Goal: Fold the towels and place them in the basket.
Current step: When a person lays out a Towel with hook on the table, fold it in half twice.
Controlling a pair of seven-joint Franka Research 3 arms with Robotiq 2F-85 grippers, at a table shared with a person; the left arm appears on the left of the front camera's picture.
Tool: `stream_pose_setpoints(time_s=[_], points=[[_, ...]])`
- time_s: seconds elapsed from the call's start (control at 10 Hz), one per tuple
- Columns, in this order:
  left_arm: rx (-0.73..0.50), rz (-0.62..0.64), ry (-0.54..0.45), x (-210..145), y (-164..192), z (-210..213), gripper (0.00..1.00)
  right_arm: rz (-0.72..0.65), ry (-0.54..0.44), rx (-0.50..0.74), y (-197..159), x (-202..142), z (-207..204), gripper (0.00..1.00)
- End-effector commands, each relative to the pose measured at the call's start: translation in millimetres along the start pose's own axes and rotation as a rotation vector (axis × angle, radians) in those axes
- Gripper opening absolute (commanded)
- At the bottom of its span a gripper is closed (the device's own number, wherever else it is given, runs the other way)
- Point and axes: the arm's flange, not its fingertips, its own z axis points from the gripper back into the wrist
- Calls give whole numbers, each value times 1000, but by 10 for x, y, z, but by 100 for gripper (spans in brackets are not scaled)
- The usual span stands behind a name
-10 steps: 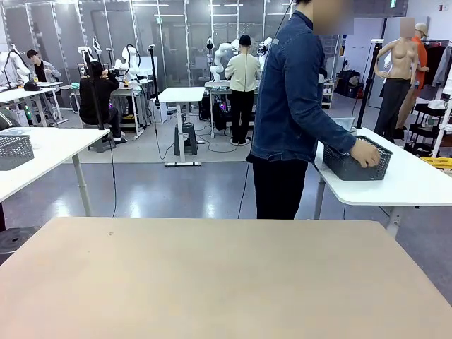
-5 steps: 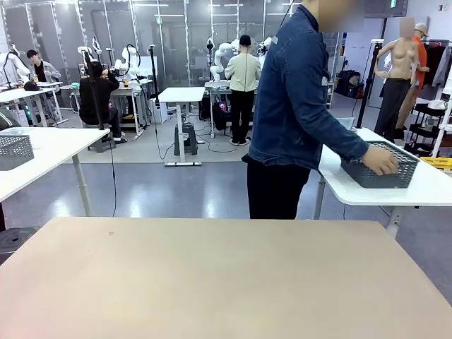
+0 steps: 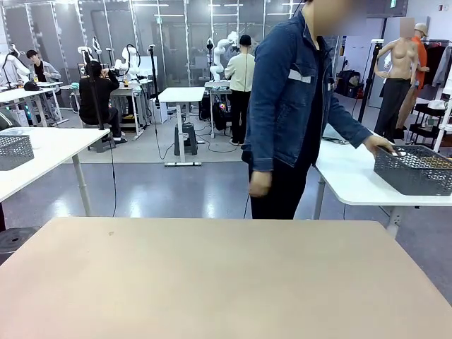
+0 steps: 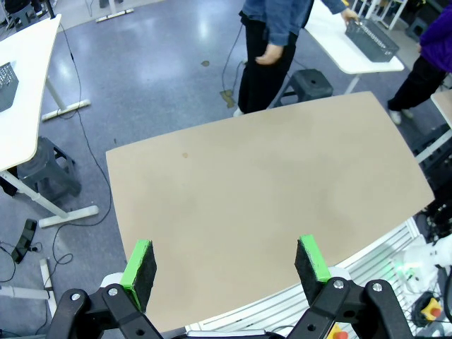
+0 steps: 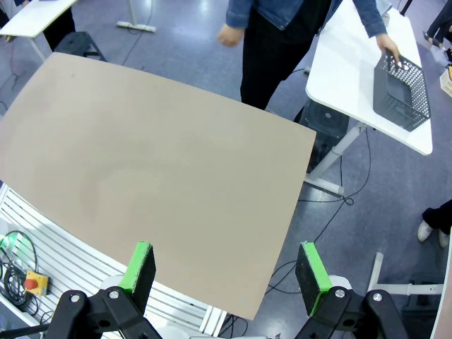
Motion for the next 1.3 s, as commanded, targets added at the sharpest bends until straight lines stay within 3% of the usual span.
stream_pose_setpoints(time_s=[0.0, 1.2], points=[[-1, -8, -2, 4, -24, 11, 100, -1, 2, -1, 1, -21, 7, 100], [-1, -8, -2, 4, -24, 11, 100, -1, 2, -1, 1, -21, 7, 100]])
